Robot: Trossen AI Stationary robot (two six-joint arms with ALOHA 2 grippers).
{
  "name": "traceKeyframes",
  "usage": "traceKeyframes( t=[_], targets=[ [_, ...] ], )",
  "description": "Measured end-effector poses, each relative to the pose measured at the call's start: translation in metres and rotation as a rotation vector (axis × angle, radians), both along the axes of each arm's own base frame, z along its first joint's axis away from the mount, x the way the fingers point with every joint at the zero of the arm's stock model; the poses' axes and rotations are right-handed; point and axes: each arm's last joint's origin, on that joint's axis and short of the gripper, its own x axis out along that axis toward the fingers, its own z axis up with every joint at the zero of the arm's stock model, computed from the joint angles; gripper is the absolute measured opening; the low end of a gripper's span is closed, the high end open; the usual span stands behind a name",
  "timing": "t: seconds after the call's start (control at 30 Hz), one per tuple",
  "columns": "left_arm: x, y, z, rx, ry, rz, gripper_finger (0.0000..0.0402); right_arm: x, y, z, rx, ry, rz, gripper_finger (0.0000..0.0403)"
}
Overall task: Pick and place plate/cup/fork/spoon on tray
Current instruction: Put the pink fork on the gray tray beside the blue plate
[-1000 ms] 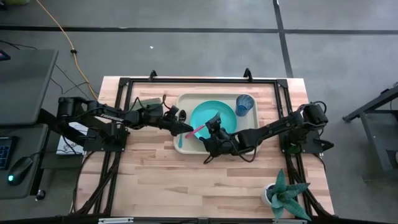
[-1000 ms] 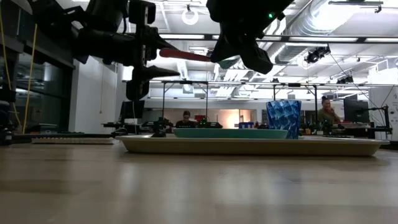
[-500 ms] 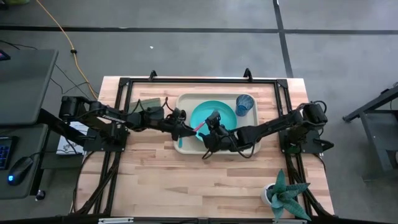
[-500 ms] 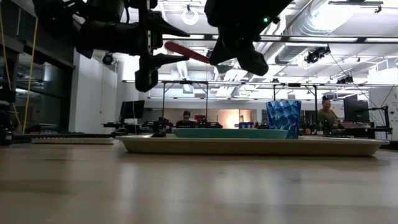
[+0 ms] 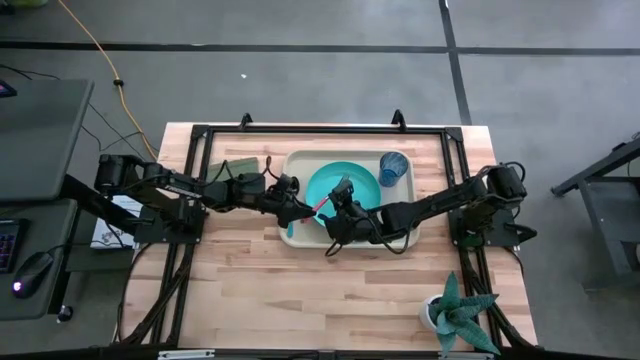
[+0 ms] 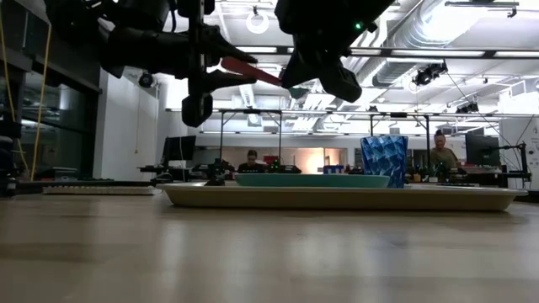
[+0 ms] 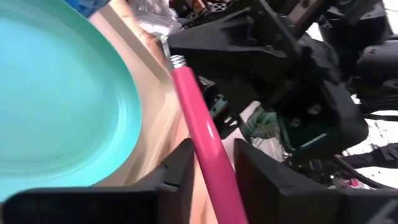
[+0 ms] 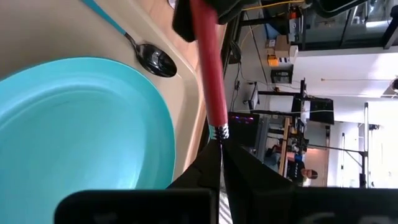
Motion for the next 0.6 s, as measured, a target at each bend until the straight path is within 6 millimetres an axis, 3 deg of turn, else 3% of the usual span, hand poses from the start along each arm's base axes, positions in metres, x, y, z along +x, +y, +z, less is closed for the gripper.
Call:
traceKeyframes(
  t=[0.27,0.6],
  targets=[
    [0.000,0.003,0.000,0.001,0.004,0.017,0.0008,-0.001,0.001,0.001,-0.015,-0.003,-0.009,0.0000],
    [-0.003,0.012,-0.001,0.056,0.014,0.024,0.0001,-0.001,0.001,0.001,-0.014,-0.005,-0.012,0.0000]
  ],
)
